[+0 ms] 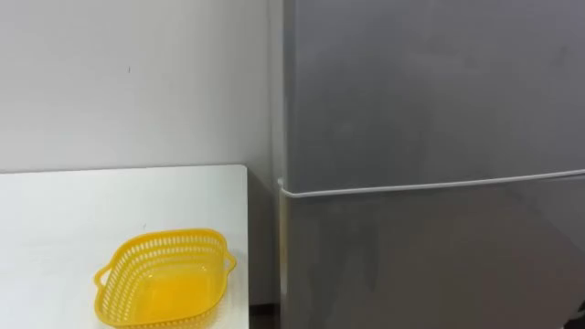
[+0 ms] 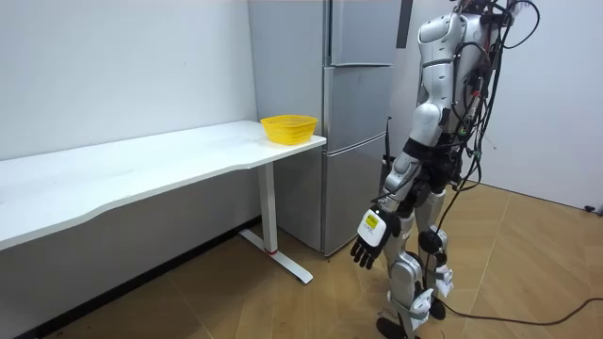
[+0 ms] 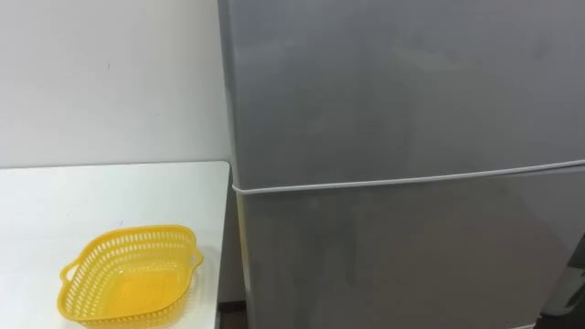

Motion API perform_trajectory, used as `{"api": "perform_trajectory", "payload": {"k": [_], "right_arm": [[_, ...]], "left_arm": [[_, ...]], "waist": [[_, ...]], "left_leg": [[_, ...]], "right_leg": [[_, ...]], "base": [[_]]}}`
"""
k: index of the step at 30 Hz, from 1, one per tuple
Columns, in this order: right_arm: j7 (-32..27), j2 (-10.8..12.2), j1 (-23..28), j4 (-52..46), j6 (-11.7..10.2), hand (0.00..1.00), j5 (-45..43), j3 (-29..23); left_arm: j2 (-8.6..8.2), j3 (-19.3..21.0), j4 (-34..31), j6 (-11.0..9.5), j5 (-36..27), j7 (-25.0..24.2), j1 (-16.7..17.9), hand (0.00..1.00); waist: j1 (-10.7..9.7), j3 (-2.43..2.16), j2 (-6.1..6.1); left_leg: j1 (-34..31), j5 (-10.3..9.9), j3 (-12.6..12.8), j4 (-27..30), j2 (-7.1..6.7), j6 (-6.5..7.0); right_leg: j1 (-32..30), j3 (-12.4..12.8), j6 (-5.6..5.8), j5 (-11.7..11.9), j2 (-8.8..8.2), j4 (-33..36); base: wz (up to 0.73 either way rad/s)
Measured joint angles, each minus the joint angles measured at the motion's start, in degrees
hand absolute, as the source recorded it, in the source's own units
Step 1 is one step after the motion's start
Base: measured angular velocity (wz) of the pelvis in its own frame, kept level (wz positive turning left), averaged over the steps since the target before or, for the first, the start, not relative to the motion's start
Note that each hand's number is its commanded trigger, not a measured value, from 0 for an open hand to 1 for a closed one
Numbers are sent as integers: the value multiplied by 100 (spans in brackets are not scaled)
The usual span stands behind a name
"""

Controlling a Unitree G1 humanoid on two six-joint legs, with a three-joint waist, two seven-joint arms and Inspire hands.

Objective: Retrieve from the upper fridge

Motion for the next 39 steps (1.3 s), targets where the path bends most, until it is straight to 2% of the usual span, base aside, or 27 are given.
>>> {"api": "perform_trajectory", "payload": {"k": [14, 19, 22, 27, 30, 32, 33, 36, 39], "right_arm": [[-23, 0, -3, -35, 3, 0, -42, -3], [-59, 1, -5, -32, 3, 0, -69, -4], [-98, 1, -25, -22, -1, 0, -137, 3], [-128, 0, -12, 35, -4, 0, -201, -1], [-178, 0, 22, 38, -2, 0, -203, -44], [-198, -1, 55, 0, -2, 0, -195, -59], [-198, -1, 58, -5, -1, 0, -195, -59], [-199, -1, 101, -50, -7, 0, -390, -221], [-236, -3, 108, -91, -8, 0, -457, -284]], "left_arm": [[-5, 6, -5, 1, -24, 0, -3, 0], [-24, 154, -15, -1, -95, 15, -34, 0], [-30, 232, -16, -10, -543, 78, -31, 0], [-30, 429, -12, -135, -1201, 375, -59, 0], [-34, 760, -16, -189, -1791, 656, -133, 0], [-28, 811, -19, -266, -2125, 859, -167, 0], [-28, 832, -19, -278, -2220, 929, -187, 0], [-84, 1267, -142, -372, -2266, 1270, -278, 0], [-80, 1496, -630, -569, -2274, 1717, -266, 0]], "waist": [[1, 1, -18], [8, -14, -42], [16, -16, -47], [29, -13, -59], [38, -16, -35], [37, -17, -30], [37, -16, -31], [50, -19, -30], [54, -22, -30]], "left_leg": [[-1, -1, -6, 26, -2, 0], [3, 0, -2, 34, -3, -1], [45, 0, 18, 37, -2, -1], [106, 0, 12, -20, -1, -1], [179, 0, 10, -44, 0, -1], [190, 0, 10, -46, -2, -1], [188, 0, 10, -45, -3, -1], [191, 0, 15, -46, -2, -1], [188, 0, 16, -42, -2, -1]], "right_leg": [[9, 5, 0, -1, -2, -2], [3, 29, -2, -6, 1, -8], [17, 56, -2, -6, 4, -2], [62, 63, -2, -6, 7, -1], [125, 65, -1, -6, 9, -2], [138, 64, 0, -7, 8, -2], [138, 65, 0, -7, 8, -1], [137, 74, 0, -7, 10, -2], [133, 76, 0, -7, 9, -1]], "base": [[0], [-1], [-5], [0], [0], [0], [0], [0], [0]]}}
